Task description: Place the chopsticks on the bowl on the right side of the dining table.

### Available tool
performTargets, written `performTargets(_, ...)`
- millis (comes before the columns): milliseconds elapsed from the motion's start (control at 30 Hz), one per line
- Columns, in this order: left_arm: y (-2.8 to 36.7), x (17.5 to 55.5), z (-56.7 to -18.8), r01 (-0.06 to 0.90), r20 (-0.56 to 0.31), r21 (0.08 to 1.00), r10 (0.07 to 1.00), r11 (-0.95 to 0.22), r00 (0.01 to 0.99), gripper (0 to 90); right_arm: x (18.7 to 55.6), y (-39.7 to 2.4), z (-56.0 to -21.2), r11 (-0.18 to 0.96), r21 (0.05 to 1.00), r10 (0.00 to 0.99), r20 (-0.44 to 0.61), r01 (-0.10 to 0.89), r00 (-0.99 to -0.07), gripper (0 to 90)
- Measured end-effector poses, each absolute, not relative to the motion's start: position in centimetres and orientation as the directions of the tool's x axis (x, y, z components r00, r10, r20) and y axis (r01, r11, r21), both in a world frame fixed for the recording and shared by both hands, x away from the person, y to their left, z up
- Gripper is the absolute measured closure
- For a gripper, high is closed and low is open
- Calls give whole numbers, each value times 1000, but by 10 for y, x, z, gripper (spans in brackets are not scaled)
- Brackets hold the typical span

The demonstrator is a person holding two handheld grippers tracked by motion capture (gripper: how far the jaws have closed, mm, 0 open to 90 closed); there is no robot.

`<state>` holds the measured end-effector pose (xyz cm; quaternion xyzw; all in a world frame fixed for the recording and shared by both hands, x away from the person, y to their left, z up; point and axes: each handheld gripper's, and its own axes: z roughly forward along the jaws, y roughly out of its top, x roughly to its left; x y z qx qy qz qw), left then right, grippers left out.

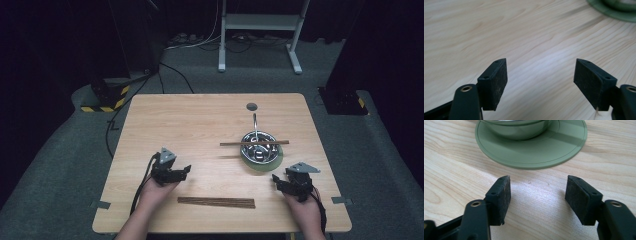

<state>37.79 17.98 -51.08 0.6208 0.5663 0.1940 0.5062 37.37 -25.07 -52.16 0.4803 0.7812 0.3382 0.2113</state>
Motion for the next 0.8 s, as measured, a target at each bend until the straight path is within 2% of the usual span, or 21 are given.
performTargets(300, 232, 355, -534, 543, -300, 824, 937, 161, 177, 238, 373, -248, -522, 309, 728, 898, -11, 612, -440, 351)
performTargets(367, 243, 348, -536, 534, -273, 833, 947, 145, 168, 229, 373, -248, -522, 308, 728, 898, -11, 612, -439, 350)
performTargets(500, 262, 337, -539, 515, -281, 841, 948, 168, 150, 178, 373, -248, -522, 309, 728, 898, -12, 612, -439, 350)
performTargets(600, 271, 328, -540, 509, -278, 840, 954, 186, 110, 143, 373, -248, -522, 308, 728, 898, -11, 612, -439, 350)
performTargets(633, 269, 326, -540, 492, -304, 841, 949, 226, 85, 143, 373, -248, -522, 308, 728, 898, -11, 612, -439, 350)
performTargets(800, 269, 324, -540, 502, -284, 841, 954, 202, 91, 146, 372, -247, -522, 308, 731, 899, -15, 608, -437, 346)
